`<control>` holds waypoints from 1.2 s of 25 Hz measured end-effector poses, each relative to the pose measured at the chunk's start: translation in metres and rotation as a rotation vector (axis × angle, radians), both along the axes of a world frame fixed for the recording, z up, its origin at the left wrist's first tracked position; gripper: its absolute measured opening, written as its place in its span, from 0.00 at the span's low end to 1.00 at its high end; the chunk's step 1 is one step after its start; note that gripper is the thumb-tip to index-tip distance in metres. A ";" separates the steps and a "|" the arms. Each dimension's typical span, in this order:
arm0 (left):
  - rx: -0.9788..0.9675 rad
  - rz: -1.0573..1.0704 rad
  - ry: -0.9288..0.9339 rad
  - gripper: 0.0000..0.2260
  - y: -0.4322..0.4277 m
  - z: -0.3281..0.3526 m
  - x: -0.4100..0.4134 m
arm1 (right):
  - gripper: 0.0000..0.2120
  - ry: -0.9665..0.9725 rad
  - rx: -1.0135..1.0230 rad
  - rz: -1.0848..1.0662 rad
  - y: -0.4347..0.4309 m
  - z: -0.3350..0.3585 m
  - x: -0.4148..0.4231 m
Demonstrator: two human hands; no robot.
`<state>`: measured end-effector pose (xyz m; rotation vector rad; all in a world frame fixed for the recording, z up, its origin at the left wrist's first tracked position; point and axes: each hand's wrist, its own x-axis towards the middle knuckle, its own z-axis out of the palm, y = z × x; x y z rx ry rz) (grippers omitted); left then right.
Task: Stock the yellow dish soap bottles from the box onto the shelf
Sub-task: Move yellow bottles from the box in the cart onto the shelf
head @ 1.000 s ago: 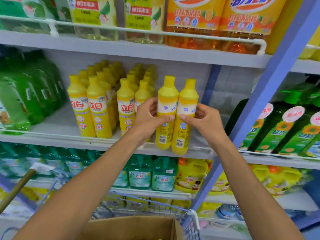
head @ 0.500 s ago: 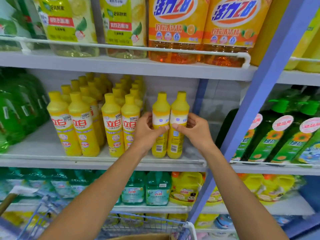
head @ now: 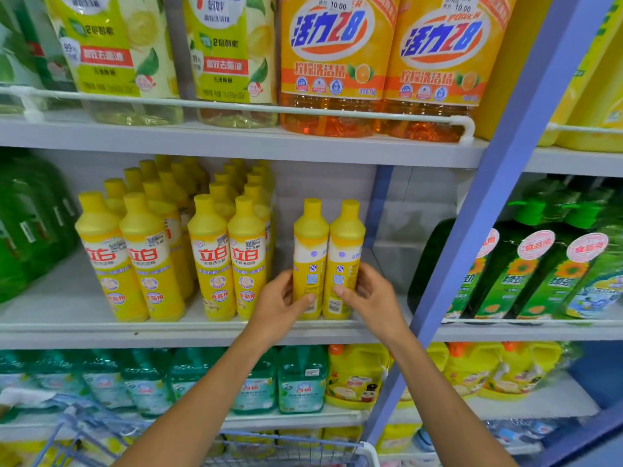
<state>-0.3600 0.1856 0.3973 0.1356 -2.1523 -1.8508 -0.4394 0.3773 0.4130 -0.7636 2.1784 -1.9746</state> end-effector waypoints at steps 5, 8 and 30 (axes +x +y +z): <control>-0.141 0.280 -0.026 0.25 0.014 0.011 -0.011 | 0.32 0.041 0.078 -0.261 -0.018 0.003 0.005; -0.190 0.294 -0.057 0.29 0.016 0.012 -0.020 | 0.33 0.027 0.059 -0.221 -0.022 0.001 0.000; -0.230 0.298 -0.004 0.26 0.011 -0.003 -0.022 | 0.24 0.053 -0.003 -0.038 -0.009 0.005 -0.011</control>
